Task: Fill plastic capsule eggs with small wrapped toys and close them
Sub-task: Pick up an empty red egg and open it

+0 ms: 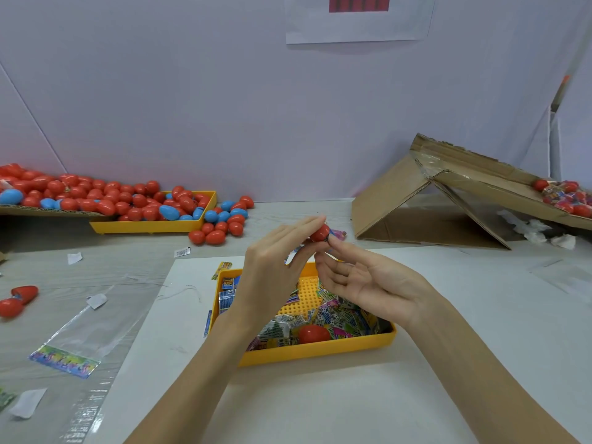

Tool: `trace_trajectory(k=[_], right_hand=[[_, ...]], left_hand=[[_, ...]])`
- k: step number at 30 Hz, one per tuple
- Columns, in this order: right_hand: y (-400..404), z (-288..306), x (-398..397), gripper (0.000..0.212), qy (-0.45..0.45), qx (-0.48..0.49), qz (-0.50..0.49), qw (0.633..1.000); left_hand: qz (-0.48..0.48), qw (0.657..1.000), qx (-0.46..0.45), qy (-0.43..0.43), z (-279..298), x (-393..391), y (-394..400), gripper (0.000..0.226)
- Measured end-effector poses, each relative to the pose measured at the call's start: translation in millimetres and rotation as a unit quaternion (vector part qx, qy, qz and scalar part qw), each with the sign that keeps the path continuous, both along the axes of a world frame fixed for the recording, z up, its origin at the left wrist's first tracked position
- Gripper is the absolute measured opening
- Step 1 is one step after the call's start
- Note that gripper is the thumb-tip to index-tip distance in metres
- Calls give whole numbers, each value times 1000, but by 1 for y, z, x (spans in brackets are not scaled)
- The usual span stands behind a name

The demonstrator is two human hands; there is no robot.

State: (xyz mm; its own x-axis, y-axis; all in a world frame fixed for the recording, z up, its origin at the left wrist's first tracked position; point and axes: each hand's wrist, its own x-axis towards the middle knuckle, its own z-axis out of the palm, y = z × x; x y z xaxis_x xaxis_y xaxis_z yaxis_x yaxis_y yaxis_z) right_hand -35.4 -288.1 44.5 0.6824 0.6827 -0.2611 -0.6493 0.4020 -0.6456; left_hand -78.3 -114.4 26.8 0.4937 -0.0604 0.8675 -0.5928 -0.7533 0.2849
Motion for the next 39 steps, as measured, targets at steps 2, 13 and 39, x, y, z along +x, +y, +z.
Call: trace_trajectory(k=[2,13,39], right_hand=[[0,0,0,19,1,6,8,1000],[0,1,-2,34,-12,-15,-11,1000],[6,-2,-3,43,-72,-6,-27,997]], left_hand=[[-7,1000,-9,-4,1,1,2,40],[-90,990,-77,75,1,1,4,45],[-154,949,-202,187,5,1,3,32]])
